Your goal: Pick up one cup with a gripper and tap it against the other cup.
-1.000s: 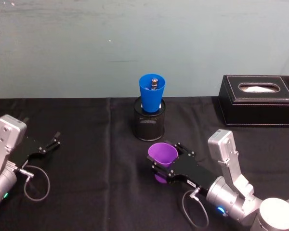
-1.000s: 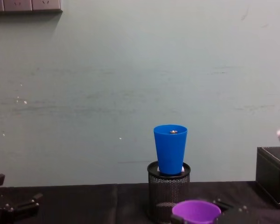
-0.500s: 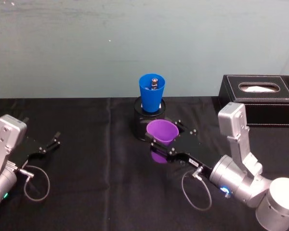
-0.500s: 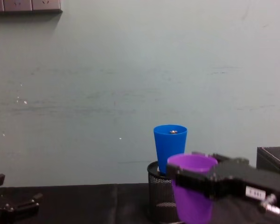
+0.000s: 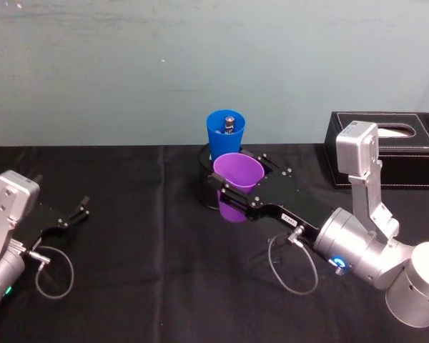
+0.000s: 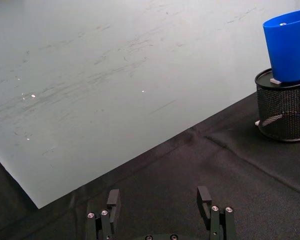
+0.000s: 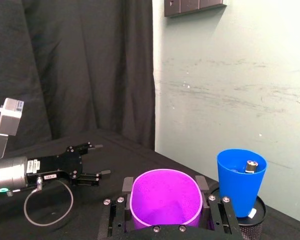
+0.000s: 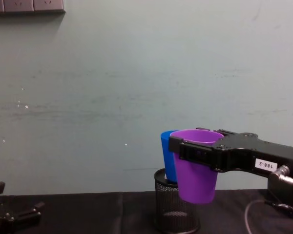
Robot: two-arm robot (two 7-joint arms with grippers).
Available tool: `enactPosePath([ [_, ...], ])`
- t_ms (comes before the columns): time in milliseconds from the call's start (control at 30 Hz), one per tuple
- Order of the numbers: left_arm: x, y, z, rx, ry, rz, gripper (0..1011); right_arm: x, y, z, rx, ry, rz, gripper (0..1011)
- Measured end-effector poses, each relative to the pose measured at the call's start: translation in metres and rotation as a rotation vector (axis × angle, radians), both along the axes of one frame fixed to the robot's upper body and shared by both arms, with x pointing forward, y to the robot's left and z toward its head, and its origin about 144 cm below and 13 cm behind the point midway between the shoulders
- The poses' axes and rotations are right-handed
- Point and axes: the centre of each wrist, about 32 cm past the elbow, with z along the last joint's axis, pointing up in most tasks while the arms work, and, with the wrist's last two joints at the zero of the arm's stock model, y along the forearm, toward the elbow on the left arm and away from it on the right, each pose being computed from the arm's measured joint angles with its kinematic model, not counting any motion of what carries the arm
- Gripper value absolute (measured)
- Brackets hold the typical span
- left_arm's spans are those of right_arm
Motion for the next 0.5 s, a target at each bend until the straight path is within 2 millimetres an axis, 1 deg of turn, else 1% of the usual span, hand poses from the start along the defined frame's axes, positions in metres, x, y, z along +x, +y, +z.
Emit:
enactPosePath([
  [500, 0.0000, 0.0000, 0.0000, 0.000, 0.000, 0.000, 1000, 0.0000, 0.0003, -0.0001, -0.001, -0.001, -0.001, 744],
])
